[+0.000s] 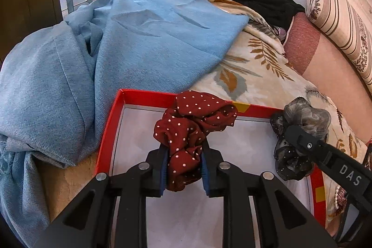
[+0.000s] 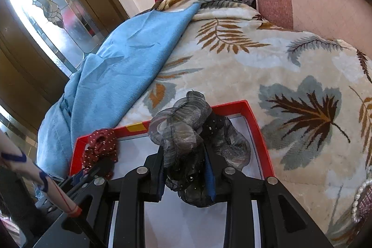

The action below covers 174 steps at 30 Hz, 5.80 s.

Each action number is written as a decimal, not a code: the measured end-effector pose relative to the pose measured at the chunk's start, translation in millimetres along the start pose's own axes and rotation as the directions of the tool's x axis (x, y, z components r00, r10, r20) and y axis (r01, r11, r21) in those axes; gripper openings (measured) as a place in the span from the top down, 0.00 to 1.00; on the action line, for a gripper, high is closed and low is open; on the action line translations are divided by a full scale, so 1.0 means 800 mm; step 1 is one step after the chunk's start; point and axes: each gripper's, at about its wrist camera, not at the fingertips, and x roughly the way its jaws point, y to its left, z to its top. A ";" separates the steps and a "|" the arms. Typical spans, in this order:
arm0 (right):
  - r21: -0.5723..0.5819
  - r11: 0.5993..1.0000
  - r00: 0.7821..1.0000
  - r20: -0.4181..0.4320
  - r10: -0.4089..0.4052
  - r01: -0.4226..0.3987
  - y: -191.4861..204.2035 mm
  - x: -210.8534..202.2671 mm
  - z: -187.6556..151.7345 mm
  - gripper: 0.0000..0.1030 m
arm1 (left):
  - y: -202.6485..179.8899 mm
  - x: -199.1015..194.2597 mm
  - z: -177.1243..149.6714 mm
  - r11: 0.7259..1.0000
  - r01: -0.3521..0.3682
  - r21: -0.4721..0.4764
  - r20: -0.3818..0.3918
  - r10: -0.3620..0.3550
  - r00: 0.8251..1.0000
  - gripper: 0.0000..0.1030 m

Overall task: Organize jewelry
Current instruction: 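Carry both scrunchies over the red-rimmed white box, then open the left tool dropping the red scrunchie while the right tool releases the grey scrunchie into the box, then move both tools back toward the remaining accessories on the bed, then grasp the pink plaid scrunchie with the left tool, then grasp the black claw clip with the right tool and lift it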

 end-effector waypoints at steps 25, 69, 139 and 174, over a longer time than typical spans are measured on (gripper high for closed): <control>-0.008 1.000 1.000 0.026 0.008 -0.008 0.009 -0.024 0.002 0.47 | 0.005 -0.018 0.006 1.000 0.001 -0.018 0.048 0.000 0.999 0.54; 0.156 0.988 0.977 0.210 -0.028 -0.005 -0.162 -0.330 -0.203 0.44 | -0.129 -0.202 -0.120 0.961 0.152 0.230 0.224 -0.205 0.953 0.46; 0.535 0.845 0.961 0.240 -0.139 -0.011 -0.422 -0.291 -0.200 0.36 | -0.317 -0.127 -0.185 0.793 0.445 0.416 0.046 -0.507 0.861 0.89; 0.190 0.966 0.973 0.112 -0.200 0.176 -0.361 -0.328 -0.210 0.61 | -0.329 -0.119 -0.195 0.777 0.420 0.469 0.061 -0.503 0.862 0.87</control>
